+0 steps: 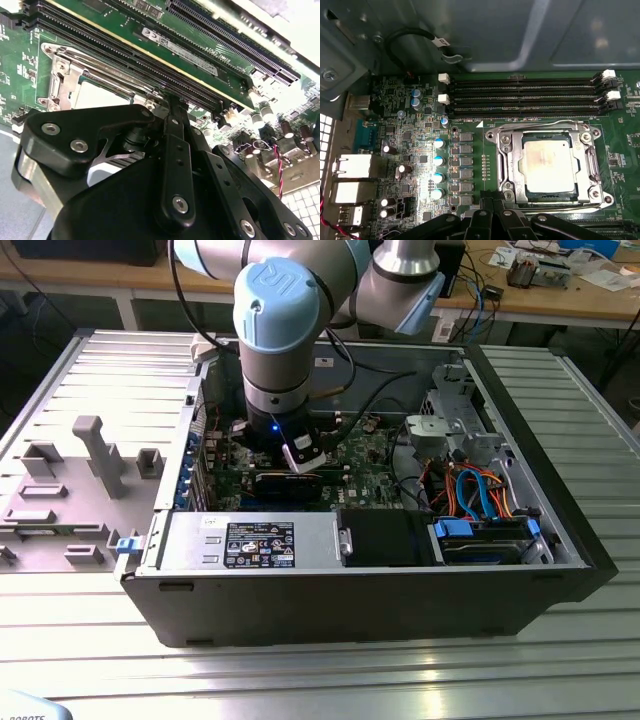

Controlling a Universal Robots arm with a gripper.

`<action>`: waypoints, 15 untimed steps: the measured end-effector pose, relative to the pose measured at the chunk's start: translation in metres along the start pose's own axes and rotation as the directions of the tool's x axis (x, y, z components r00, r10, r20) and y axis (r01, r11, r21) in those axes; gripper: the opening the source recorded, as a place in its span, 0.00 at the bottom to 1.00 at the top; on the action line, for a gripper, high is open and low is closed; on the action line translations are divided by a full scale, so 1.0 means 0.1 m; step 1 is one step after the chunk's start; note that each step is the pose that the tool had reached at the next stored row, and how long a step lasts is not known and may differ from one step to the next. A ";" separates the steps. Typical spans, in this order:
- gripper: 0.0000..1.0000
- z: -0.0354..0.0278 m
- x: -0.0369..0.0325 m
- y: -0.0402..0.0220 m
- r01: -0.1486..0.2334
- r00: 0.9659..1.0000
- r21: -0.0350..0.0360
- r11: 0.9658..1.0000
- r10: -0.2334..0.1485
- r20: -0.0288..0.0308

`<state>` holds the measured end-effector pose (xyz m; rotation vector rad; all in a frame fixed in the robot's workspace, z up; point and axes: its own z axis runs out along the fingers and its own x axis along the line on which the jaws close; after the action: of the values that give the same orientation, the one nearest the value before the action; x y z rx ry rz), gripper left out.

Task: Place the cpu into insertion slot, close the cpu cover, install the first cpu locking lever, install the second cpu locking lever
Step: 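Install the second cpu locking lever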

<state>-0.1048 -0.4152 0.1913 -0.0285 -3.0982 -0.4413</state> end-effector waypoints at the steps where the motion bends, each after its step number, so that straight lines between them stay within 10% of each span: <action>1: 0.11 0.004 0.000 -0.002 0.000 1.000 0.000 1.000 0.000 0.000; 4: 0.11 0.007 0.003 -0.008 0.000 1.000 -0.021 1.000 0.000 -0.001; 15: 0.11 -0.015 0.000 0.004 0.000 1.000 -0.023 1.000 0.000 0.000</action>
<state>-0.1047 -0.4152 0.1929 -0.0280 -3.0933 -0.4769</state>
